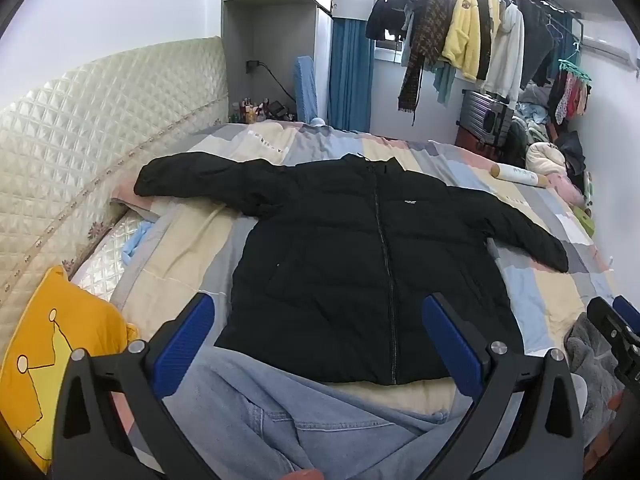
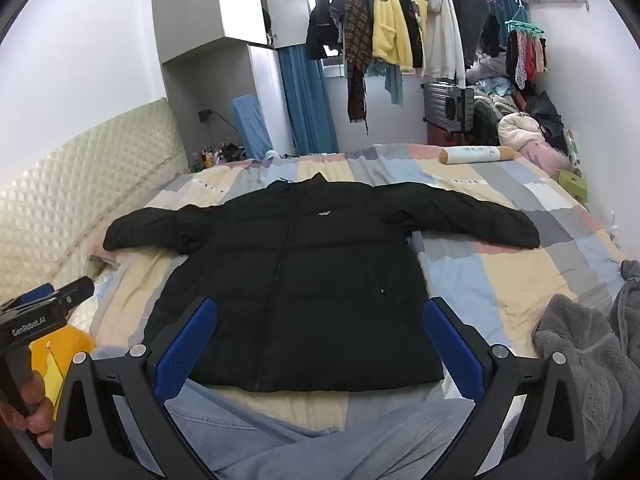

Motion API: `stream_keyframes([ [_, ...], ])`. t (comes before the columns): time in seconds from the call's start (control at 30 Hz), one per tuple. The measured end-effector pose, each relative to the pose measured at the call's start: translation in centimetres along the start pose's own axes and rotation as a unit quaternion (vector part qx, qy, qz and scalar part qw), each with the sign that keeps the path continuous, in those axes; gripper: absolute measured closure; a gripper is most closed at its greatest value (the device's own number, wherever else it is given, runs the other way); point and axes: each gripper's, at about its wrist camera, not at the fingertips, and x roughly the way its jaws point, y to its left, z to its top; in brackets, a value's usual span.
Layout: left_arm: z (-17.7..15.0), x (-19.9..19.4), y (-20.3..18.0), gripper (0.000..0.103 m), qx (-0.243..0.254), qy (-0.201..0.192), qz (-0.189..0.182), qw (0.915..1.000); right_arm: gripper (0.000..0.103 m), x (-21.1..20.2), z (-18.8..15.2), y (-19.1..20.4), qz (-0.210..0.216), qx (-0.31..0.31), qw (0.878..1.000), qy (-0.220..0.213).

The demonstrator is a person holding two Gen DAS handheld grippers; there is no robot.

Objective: Fold large clothes

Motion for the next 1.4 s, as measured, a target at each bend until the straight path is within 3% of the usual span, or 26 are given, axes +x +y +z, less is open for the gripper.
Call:
stream_keyframes([
  [0.37,0.6,-0.4,1.2,0.000,-0.010,0.002,-0.005,0.9999,0.000,0.2,0.2,0.5,-0.003,-0.011,1.000,0.004],
  [1.4,0.2,0.4,0.2,0.000,-0.008,0.017,-0.006,0.9998,0.000,0.4,0.5,0.1,0.000,-0.010,1.000,0.010],
])
